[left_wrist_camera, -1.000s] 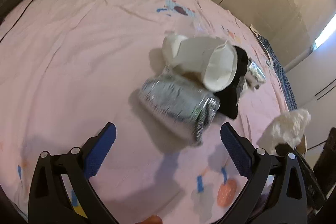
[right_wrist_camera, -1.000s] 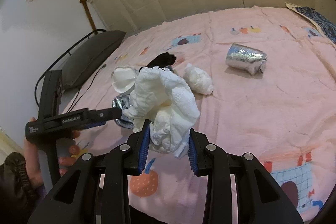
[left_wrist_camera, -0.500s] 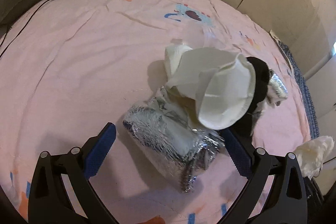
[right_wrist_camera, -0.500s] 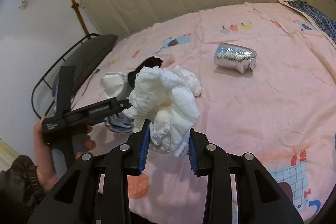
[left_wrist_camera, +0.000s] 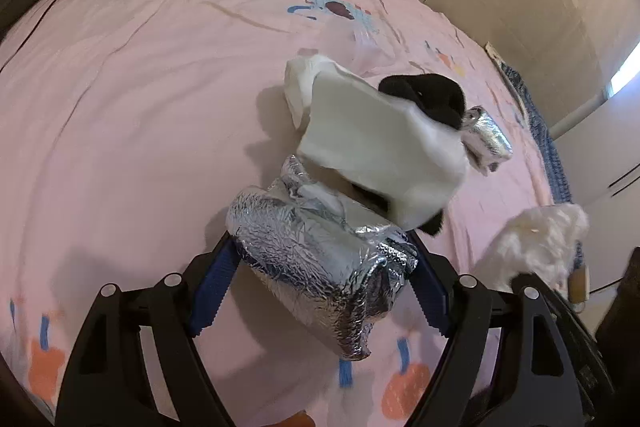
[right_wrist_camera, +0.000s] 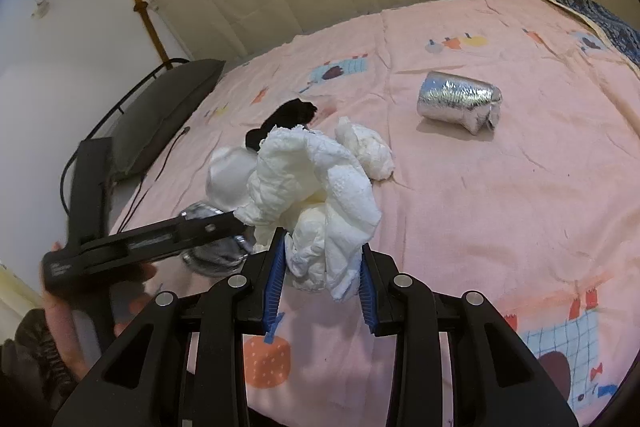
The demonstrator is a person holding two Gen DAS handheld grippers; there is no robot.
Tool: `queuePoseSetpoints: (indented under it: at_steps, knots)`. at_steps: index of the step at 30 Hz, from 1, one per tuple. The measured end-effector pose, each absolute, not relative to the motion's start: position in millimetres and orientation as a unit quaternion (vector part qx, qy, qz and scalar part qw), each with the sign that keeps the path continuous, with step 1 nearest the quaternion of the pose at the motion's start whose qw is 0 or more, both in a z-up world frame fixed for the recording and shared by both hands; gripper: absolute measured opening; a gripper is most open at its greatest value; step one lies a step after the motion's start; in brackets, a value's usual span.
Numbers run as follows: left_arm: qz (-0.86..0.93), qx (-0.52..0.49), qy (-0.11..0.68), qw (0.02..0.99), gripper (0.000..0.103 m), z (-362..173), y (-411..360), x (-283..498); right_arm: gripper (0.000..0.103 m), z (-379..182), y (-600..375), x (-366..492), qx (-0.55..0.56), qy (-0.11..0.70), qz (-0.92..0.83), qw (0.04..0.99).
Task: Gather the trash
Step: 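Grasp the foil-wrapped cylinder with the left tool while the right tool holds the tissue, then lower both held items into the black bin and open both tools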
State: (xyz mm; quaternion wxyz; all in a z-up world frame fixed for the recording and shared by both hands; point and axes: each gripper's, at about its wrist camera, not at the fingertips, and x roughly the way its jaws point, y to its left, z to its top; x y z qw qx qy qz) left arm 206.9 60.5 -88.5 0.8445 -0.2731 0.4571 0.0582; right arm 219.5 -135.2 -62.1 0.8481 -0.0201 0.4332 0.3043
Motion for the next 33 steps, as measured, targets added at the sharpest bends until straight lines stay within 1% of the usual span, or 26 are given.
queuePoseSetpoints:
  at_steps: [2, 6, 10, 17, 24, 33]
  knots:
    - [0.054, -0.268, 0.454, 0.848, 0.079, -84.9, 57.2, 198.4, 0.031, -60.0, -134.3, 216.3, -0.028, 0.428, 0.305, 0.85]
    - [0.063, -0.226, 0.452, 0.861, 0.079, -77.2, 47.7, 183.3, 0.031, -59.4, -132.7, 204.1, -0.046, 0.424, 0.304, 0.852]
    - [0.054, -0.219, 0.458, 0.86, 0.079, -77.0, 44.2, 166.2, 0.031, -57.8, -130.1, 188.9, -0.066, 0.42, 0.315, 0.848]
    - [0.028, -0.212, 0.459, 0.862, 0.079, -74.7, 37.0, 136.7, 0.031, -55.3, -140.1, 165.5, -0.07, 0.423, 0.312, 0.848]
    - [0.004, -0.154, 0.45, 0.879, 0.079, -66.6, 15.6, 105.3, 0.031, -43.7, -162.1, 134.2, -0.043, 0.414, 0.329, 0.847]
    - [-0.062, -0.108, 0.457, 0.881, 0.079, -63.8, -13.0, 61.4, 0.031, -40.5, -172.4, 86.9, -0.064, 0.422, 0.349, 0.834]
